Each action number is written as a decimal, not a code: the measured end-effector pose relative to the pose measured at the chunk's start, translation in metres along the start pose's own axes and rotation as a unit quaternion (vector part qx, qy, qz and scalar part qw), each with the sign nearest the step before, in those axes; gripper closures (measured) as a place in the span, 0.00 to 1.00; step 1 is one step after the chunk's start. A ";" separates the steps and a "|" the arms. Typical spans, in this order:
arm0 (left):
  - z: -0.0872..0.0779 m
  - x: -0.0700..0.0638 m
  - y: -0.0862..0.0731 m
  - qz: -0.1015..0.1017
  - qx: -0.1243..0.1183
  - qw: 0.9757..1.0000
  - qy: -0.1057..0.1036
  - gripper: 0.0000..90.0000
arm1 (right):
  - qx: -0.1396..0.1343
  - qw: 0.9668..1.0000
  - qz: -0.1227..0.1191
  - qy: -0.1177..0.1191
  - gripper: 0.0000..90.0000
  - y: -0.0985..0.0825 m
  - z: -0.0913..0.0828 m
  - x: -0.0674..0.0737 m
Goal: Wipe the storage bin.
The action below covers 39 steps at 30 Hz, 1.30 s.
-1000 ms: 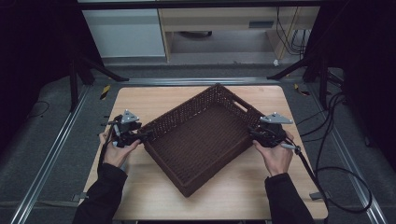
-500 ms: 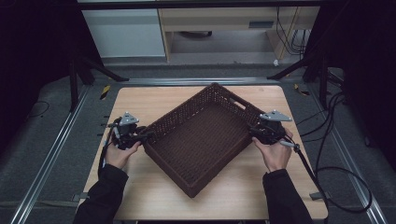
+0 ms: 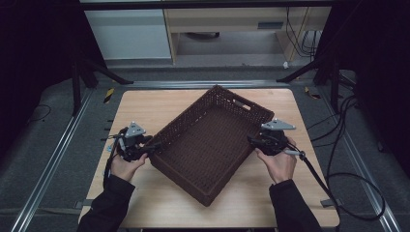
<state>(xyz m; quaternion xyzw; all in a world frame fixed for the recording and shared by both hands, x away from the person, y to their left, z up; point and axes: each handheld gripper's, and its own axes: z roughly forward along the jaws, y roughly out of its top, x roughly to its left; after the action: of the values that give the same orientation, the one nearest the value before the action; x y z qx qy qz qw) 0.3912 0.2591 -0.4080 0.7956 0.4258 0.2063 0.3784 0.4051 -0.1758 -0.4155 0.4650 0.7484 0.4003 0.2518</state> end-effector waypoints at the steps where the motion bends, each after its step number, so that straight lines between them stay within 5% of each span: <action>1: 0.000 0.003 0.002 -0.005 -0.002 1.000 0.000 0.56 | 0.000 1.000 0.004 -0.005 0.52 0.000 0.000 0.000; 5: 0.004 0.008 0.002 -0.007 0.002 1.000 -0.001 0.61 | -0.004 1.000 0.006 -0.012 0.56 0.001 0.004 -0.002; 15: 0.011 -0.006 -0.005 0.013 0.029 0.999 -0.024 0.83 | -0.016 1.000 -0.019 -0.008 0.58 0.002 0.005 -0.006; 27: -0.001 -0.024 -0.013 0.004 0.023 0.999 -0.030 0.78 | -0.008 1.000 0.013 0.012 0.51 -0.002 0.002 0.003; 33: -0.005 -0.015 -0.001 -0.001 0.007 1.000 -0.013 0.60 | -0.011 1.000 0.008 0.008 0.55 -0.003 0.006 0.006; 39: 0.008 -0.013 0.008 0.005 0.012 1.000 -0.025 0.59 | -0.021 1.000 0.008 -0.001 0.59 -0.002 0.013 0.003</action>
<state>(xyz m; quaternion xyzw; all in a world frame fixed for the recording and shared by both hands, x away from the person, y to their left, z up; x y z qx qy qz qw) 0.3936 0.2420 -0.4070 0.8073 0.4147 0.1832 0.3777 0.4124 -0.1691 -0.4239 0.4658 0.7357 0.4180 0.2588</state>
